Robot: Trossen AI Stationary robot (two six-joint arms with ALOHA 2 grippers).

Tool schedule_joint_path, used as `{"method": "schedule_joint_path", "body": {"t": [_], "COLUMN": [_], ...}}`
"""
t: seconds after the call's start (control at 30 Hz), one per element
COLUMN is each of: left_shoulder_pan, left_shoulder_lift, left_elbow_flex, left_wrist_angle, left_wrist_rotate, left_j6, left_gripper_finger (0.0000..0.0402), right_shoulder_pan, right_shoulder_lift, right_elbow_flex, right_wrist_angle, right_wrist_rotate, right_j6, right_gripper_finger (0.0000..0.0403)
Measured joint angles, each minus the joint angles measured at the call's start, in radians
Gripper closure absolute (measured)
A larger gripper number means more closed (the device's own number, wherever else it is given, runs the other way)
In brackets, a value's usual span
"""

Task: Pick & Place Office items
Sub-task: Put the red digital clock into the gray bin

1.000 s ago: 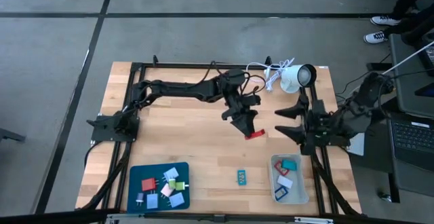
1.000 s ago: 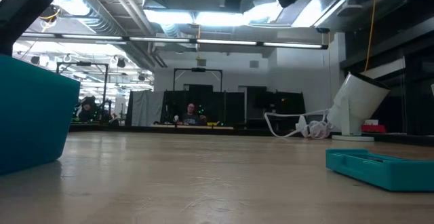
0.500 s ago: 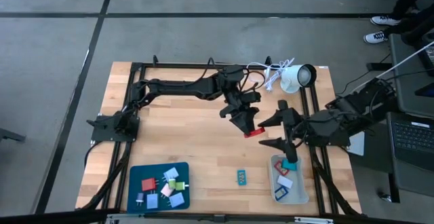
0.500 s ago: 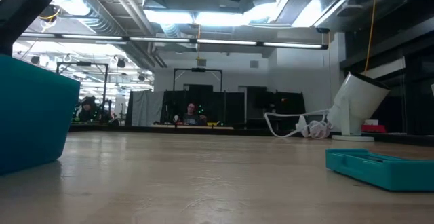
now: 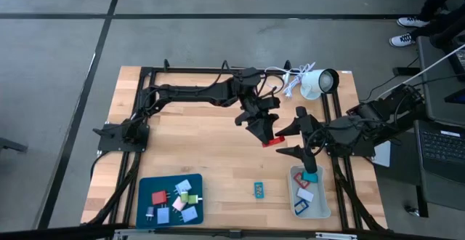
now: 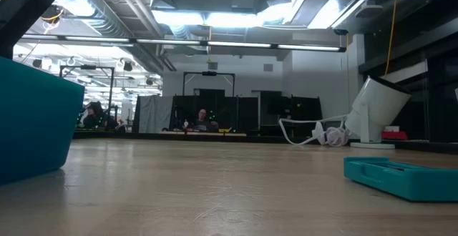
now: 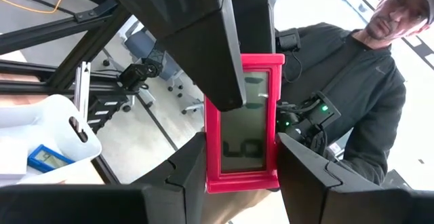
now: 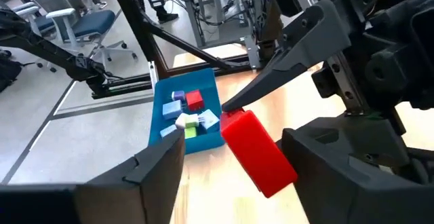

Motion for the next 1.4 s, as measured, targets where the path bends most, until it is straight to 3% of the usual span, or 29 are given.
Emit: {"method": "schedule_joint_path", "body": {"t": [0.13,0.3,0.37,0.4,0.43,0.57,0.87,1.13,1.27,1.4], "left_shoulder_pan": [-0.001,-0.001,-0.002,-0.001,0.001,0.014,0.142,0.256,0.271,0.27], "left_shoulder_lift": [0.0,0.0,0.0,0.0,0.0,0.0,0.0,0.0,0.0,0.0], "left_elbow_flex": [0.0,0.0,0.0,0.0,0.0,0.0,0.0,0.0,0.0,0.0], "left_wrist_angle": [0.0,0.001,0.0,0.001,0.002,0.0,-0.032,-0.09,-0.138,-0.26], "left_wrist_rotate": [0.0,0.011,0.012,0.008,-0.003,0.01,0.02,0.028,0.038,0.028], "left_j6": [0.0,-0.004,-0.003,0.003,0.003,0.009,0.023,0.04,0.076,0.151], "left_gripper_finger": [0.0264,0.0264,0.0264,0.027,0.0303,0.0341,0.0342,0.0318,0.0316,0.0315], "right_shoulder_pan": [-0.015,-0.03,-0.036,-0.04,-0.042,-0.055,-0.055,0.05,0.173,0.3], "right_shoulder_lift": [0.0,0.001,0.001,0.001,0.001,0.001,-0.002,0.003,0.004,0.008], "right_elbow_flex": [0.0,-0.001,-0.001,-0.001,-0.001,-0.002,-0.002,-0.037,-0.171,-0.353], "right_wrist_angle": [-0.007,-0.011,-0.011,-0.009,-0.01,-0.015,-0.126,-0.412,-0.394,-0.235], "right_wrist_rotate": [-0.019,-0.043,-0.071,-0.086,-0.089,-0.106,-0.137,-0.178,-0.203,-0.211], "right_j6": [0.0,-0.056,-0.071,-0.062,-0.055,-0.052,0.029,0.34,0.559,0.796], "right_gripper_finger": [0.0206,0.0309,0.0322,0.0331,0.0347,0.0341,0.0341,0.0341,0.0341,0.0341]}}
